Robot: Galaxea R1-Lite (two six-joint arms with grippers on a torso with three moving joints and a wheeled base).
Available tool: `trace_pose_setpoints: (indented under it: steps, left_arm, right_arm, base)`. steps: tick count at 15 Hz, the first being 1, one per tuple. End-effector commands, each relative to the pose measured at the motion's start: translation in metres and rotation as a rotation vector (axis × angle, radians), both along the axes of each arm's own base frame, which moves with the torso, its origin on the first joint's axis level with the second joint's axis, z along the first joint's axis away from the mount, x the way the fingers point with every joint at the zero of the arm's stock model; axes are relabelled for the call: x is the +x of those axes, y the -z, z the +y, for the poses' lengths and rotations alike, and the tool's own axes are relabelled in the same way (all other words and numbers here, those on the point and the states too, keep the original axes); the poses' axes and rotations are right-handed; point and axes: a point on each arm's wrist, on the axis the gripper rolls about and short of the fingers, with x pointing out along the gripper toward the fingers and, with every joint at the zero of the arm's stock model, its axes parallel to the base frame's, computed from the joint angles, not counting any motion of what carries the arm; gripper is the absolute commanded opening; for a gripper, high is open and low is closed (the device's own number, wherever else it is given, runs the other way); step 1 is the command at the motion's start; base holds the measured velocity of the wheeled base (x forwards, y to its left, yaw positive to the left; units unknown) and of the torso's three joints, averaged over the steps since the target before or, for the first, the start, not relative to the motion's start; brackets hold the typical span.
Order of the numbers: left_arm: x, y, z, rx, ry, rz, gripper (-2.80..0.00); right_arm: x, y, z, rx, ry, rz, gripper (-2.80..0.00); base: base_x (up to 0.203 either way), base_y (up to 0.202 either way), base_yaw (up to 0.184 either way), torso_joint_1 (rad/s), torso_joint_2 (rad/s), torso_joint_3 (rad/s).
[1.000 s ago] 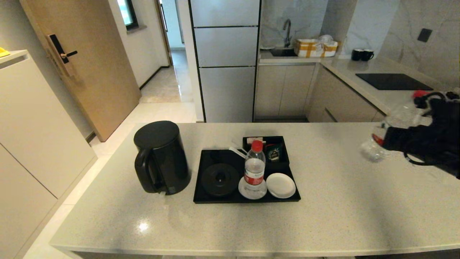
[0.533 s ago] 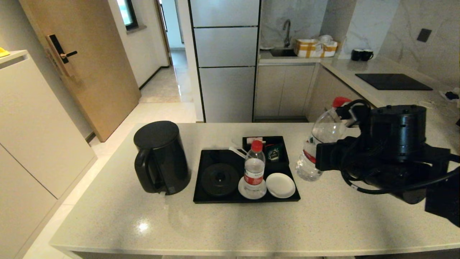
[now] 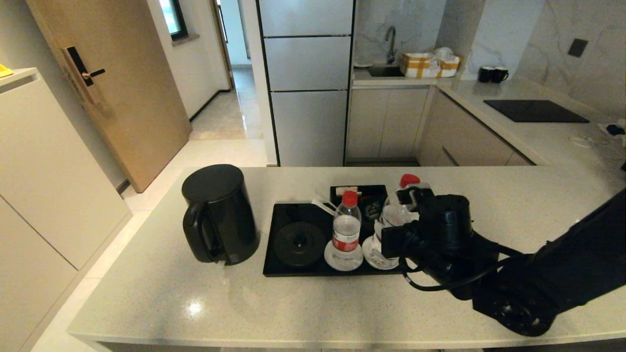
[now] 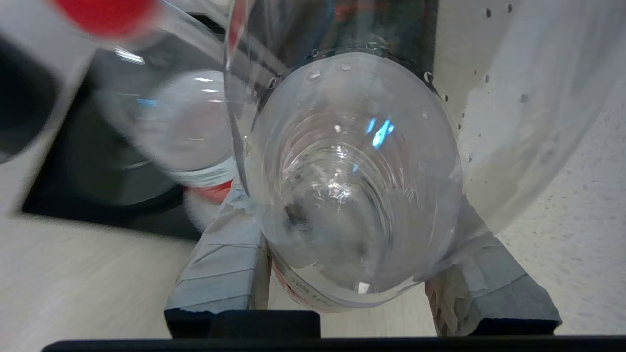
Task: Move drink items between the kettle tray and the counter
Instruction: Return the bottled water to its original position
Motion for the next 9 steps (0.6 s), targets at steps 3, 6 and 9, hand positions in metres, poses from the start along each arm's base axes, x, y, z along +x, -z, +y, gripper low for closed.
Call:
trace_pose_setpoints:
  steps: [3,6,9]
  left_arm:
    - [0.000,0.000,0.000,-0.001,0.000,-0.001,0.00]
    - [0.000,0.000,0.000,-0.001,0.001,-0.001,0.00]
    - [0.000,0.000,0.000,-0.001,0.000,-0.001,0.00]
  right_arm:
    - [0.017,0.046,0.010,-0.038,0.021,0.037,-2.80]
    - [0.024,0.055,0.004,-0.048,0.047,0.051,-2.80]
    - [0.034,0.051,-0.003,-0.037,0.074,0.038,-2.80]
  base:
    - [0.000,0.000,0.000,0.000,0.00,0.000]
    - [0.000,0.000,0.000,0.000,0.00,0.000]
    - [0.000,0.000,0.000,0.000,0.00,0.000]
